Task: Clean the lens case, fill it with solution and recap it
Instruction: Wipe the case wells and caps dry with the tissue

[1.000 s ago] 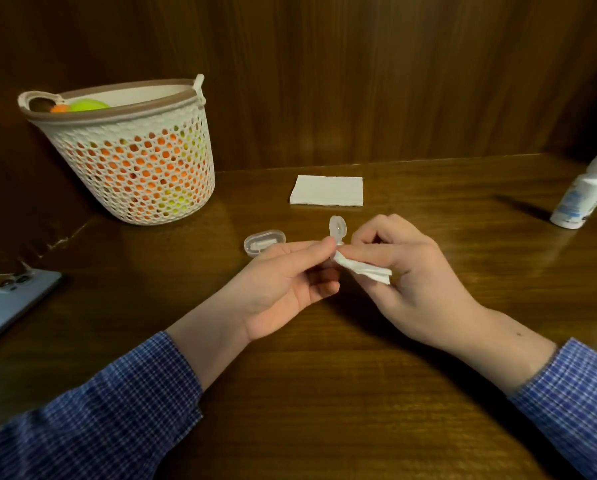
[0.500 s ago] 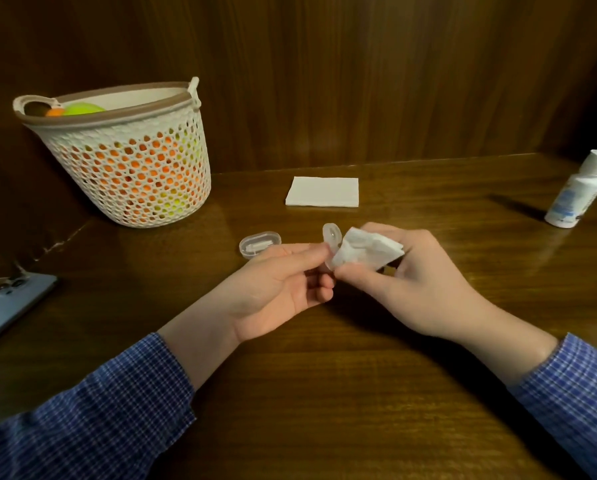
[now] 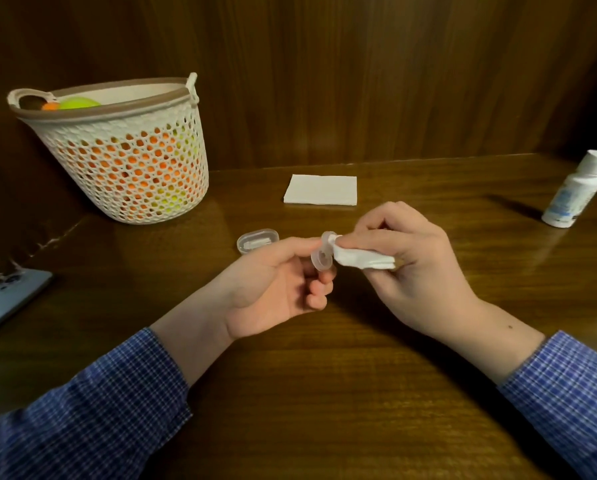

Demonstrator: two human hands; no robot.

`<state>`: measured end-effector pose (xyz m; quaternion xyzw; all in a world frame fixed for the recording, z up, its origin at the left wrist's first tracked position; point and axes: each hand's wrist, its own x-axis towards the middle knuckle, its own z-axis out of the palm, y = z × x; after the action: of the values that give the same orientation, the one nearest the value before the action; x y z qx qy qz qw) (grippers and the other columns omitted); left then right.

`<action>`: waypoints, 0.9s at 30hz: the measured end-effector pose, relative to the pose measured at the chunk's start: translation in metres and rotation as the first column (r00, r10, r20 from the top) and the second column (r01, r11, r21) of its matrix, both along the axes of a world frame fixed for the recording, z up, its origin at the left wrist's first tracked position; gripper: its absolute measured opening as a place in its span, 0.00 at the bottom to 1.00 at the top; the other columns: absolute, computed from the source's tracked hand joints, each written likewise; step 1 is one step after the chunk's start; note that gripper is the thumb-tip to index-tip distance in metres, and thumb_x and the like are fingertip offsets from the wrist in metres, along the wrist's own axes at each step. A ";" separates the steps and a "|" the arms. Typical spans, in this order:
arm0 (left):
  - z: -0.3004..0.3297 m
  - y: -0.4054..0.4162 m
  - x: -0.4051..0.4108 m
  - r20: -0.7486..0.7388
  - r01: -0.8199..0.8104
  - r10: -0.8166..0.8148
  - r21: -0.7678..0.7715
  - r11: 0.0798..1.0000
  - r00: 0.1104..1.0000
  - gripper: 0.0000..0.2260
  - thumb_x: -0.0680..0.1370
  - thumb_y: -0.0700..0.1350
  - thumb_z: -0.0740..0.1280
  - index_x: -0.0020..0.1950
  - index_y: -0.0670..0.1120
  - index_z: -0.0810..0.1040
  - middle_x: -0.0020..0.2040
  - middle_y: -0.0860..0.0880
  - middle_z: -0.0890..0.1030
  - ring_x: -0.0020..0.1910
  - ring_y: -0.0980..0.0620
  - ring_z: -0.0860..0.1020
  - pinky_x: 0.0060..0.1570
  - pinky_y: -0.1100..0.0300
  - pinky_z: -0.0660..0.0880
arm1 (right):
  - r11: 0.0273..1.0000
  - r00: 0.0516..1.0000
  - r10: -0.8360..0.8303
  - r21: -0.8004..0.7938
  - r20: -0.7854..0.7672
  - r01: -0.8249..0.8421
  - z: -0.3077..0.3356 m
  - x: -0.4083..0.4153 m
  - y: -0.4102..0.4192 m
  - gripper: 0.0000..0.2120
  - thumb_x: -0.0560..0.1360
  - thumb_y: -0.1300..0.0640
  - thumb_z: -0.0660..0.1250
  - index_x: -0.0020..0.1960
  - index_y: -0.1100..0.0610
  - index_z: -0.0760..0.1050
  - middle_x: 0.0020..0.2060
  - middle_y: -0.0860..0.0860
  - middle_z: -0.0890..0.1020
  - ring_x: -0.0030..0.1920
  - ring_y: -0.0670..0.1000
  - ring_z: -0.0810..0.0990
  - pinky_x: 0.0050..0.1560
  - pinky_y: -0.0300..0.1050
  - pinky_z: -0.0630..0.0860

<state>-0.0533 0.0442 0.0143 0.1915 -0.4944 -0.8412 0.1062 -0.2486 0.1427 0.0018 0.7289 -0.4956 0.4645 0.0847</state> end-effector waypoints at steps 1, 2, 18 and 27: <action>0.000 0.000 0.000 0.007 0.014 -0.014 -0.003 1.000 1.000 0.10 0.83 0.48 0.64 0.56 0.44 0.81 0.40 0.49 0.74 0.36 0.55 0.71 0.36 0.63 0.71 | 1.000 1.000 -0.011 0.004 -0.025 0.011 -0.001 0.000 0.000 0.10 0.77 0.65 0.73 0.56 0.56 0.86 0.46 0.53 0.80 0.46 0.54 0.77 0.41 0.52 0.74; 0.001 0.001 0.000 0.016 0.024 -0.024 -0.011 1.000 1.000 0.09 0.83 0.48 0.64 0.54 0.44 0.81 0.40 0.49 0.74 0.36 0.55 0.70 0.36 0.63 0.71 | 1.000 0.999 -0.019 0.017 -0.047 0.020 -0.001 0.000 0.000 0.10 0.77 0.64 0.73 0.56 0.55 0.87 0.46 0.52 0.80 0.47 0.53 0.76 0.42 0.51 0.74; 0.002 -0.002 0.006 0.088 0.147 -0.142 -0.047 0.988 0.986 0.08 0.83 0.47 0.60 0.45 0.45 0.71 0.38 0.50 0.66 0.36 0.53 0.59 0.34 0.63 0.69 | 0.963 0.988 0.039 0.268 -0.148 0.002 0.005 0.007 0.006 0.06 0.76 0.53 0.73 0.52 0.49 0.85 0.45 0.44 0.81 0.46 0.49 0.77 0.43 0.52 0.77; -0.004 -0.005 0.004 0.133 -0.096 0.303 -0.768 0.634 0.944 0.09 0.80 0.47 0.70 0.59 0.59 0.81 0.40 0.51 0.82 0.37 0.56 0.78 0.38 0.61 0.78 | 0.837 0.997 -0.054 0.543 -0.047 0.071 0.004 0.003 0.000 0.13 0.76 0.46 0.73 0.48 0.55 0.78 0.44 0.51 0.80 0.44 0.54 0.78 0.47 0.58 0.78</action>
<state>-0.0495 0.0391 0.0104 0.2883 -0.7821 -0.5127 0.2060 -0.2460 0.1427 0.0063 0.7134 -0.6292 0.2908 -0.1032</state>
